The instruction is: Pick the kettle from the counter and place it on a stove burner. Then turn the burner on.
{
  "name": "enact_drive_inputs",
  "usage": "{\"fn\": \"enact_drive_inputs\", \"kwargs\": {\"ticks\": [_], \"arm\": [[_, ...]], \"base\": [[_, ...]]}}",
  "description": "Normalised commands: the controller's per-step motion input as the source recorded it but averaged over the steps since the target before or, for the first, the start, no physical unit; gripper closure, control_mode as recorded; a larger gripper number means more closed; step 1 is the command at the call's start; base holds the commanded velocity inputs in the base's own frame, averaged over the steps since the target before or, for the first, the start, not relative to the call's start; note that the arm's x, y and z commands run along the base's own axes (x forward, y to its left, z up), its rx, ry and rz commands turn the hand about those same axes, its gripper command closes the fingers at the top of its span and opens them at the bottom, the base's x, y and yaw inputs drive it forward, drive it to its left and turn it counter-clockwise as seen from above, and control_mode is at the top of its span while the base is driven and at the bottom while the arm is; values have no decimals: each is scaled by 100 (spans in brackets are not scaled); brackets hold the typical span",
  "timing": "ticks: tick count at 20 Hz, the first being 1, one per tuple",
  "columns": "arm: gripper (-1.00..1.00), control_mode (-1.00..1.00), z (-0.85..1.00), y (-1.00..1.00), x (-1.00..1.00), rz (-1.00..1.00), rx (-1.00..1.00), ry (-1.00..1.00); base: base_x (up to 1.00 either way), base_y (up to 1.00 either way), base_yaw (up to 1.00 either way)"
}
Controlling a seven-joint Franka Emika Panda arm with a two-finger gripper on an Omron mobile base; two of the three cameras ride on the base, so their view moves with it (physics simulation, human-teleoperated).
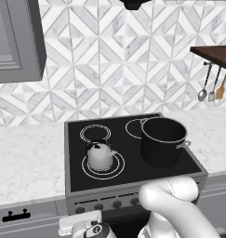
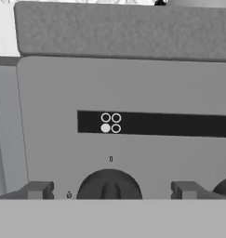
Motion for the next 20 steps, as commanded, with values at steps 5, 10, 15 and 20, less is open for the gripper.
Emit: {"fn": "enact_drive_inputs", "kwargs": {"ticks": [5,10,15,20], "arm": [[-100,-100,-7,0,0,0,-1,0],[-100,-100,-2,0,0,0,0,0],[100,-100,0,0,0,0,0,0],[100,-100,1,0,1,0,0,0]], "base": [[0,0,0],[0,0,0],[0,0,0],[0,0,0]]}}
